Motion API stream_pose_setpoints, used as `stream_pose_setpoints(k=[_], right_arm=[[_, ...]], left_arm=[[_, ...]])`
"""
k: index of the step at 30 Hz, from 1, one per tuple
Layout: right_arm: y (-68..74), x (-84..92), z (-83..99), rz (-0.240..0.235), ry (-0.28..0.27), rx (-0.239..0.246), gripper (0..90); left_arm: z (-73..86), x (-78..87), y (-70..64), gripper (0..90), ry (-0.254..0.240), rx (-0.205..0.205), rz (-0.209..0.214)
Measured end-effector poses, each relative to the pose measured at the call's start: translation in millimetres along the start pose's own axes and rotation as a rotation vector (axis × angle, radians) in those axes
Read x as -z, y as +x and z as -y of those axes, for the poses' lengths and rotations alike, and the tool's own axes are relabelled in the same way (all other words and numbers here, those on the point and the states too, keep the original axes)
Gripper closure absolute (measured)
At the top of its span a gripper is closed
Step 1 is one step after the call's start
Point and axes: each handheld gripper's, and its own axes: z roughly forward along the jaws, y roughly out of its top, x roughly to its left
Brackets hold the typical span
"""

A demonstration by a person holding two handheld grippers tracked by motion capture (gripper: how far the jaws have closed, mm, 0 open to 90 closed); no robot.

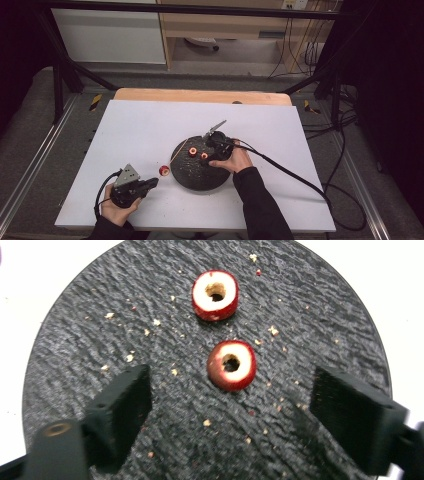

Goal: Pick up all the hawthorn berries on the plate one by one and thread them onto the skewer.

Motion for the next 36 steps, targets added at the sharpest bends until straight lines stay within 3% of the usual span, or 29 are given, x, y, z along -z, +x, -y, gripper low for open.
stream_pose_setpoints(k=[6,16,28,36], right_arm=[[-1.2,-7.6,-11.1,-0.013,0.033,0.037,33.6],[-2.4,-19.8,-17.9,-0.042,0.101,0.063,46.3],[-6.8,-23.6,-18.6,-0.035,0.147,0.054,58.4],[-7.4,-23.2,-19.4,-0.044,0.143,0.038,62.1]], left_arm=[[-0.1,0.0,0.1,88.3,0.000,0.000,0.002],[0.0,-0.3,0.2,88.3,0.001,0.000,0.004],[-0.2,-0.7,0.0,88.3,0.002,-0.001,0.005],[-0.1,-0.7,0.0,88.3,0.001,-0.002,0.005]])
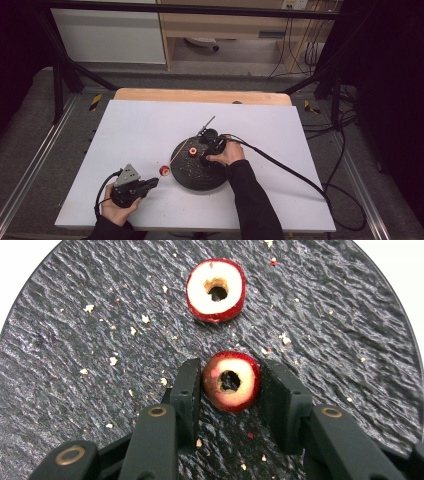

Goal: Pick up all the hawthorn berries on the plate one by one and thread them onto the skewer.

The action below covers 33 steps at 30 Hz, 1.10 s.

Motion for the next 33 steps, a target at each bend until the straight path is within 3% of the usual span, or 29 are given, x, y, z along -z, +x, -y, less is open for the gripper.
stream_pose_setpoints(k=[10,15,33], right_arm=[[1.6,5.9,0.0,0.002,-0.015,-0.009,62.5],[4.9,15.8,1.1,0.013,-0.040,-0.044,62.5],[15.7,49.1,28.9,-0.021,-0.212,-0.126,62.6]], left_arm=[[-0.1,0.1,-0.2,88.3,-0.002,0.000,-0.002],[-0.1,0.5,-0.5,88.3,-0.005,-0.001,-0.004],[-0.7,0.1,-2.9,88.3,-0.008,-0.007,-0.003]])
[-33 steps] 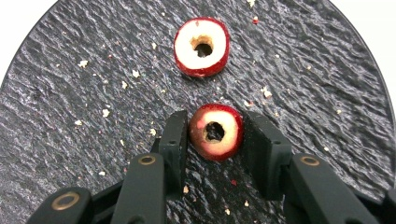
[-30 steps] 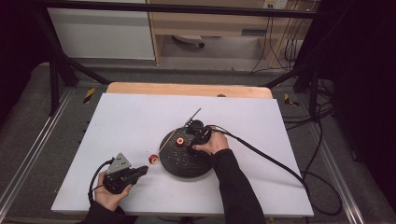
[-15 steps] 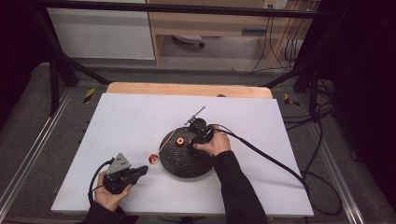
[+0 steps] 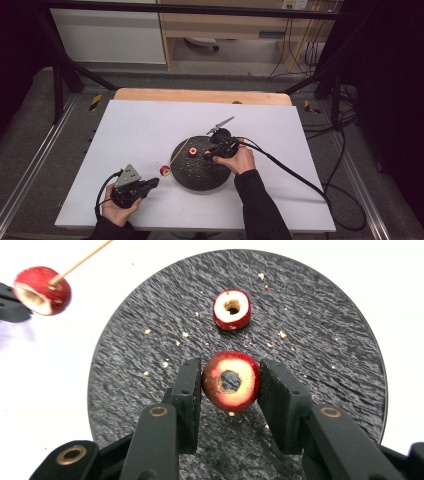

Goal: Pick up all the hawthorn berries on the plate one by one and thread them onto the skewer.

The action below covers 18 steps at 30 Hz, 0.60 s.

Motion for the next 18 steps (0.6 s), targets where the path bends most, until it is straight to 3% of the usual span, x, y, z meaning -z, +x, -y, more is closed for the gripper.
stream_pose_setpoints(k=[13,18], right_arm=[[4.8,18.2,26.6,-0.058,-0.193,-0.058,62.7],[6.5,21.4,37.0,-0.094,-0.274,-0.104,62.7]], left_arm=[[-0.9,-0.2,-4.7,88.3,-0.012,-0.007,0.003],[-1.3,-0.2,-6.2,88.3,-0.017,-0.007,0.004]])
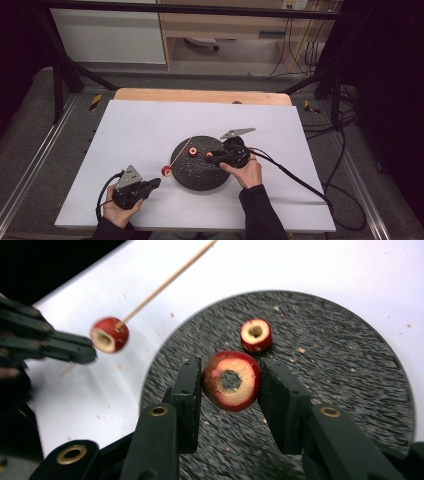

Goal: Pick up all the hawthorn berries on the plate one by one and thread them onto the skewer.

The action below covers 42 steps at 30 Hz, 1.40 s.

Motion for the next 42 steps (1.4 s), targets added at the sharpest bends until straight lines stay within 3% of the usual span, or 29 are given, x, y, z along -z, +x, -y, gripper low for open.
stream_pose_setpoints(k=[7,12,19,25,37,42], right_arm=[[0.9,-1.4,16.4,-0.058,-0.134,-0.089,62.7],[4.8,-1.7,23.1,-0.096,-0.266,-0.140,62.7],[11.4,-2.4,29.5,-0.117,-0.399,-0.196,62.7],[10.2,-1.3,35.6,-0.131,-0.522,-0.274,62.7],[10.1,-7.1,46.3,-0.113,-0.683,-0.361,62.8],[7.0,-11.5,44.8,-0.096,-0.713,-0.390,62.9]], left_arm=[[-0.5,-1.8,-4.1,88.3,-0.002,-0.008,0.000],[-0.7,-1.0,-5.5,88.3,-0.011,-0.007,0.001],[-0.3,-0.3,-8.3,88.3,-0.022,-0.010,0.003],[0.7,-0.4,-11.9,88.3,-0.037,-0.001,0.005],[1.8,-4.1,-19.8,88.3,-0.047,0.001,0.004],[1.2,-7.3,-23.5,88.2,-0.045,0.007,0.003]])
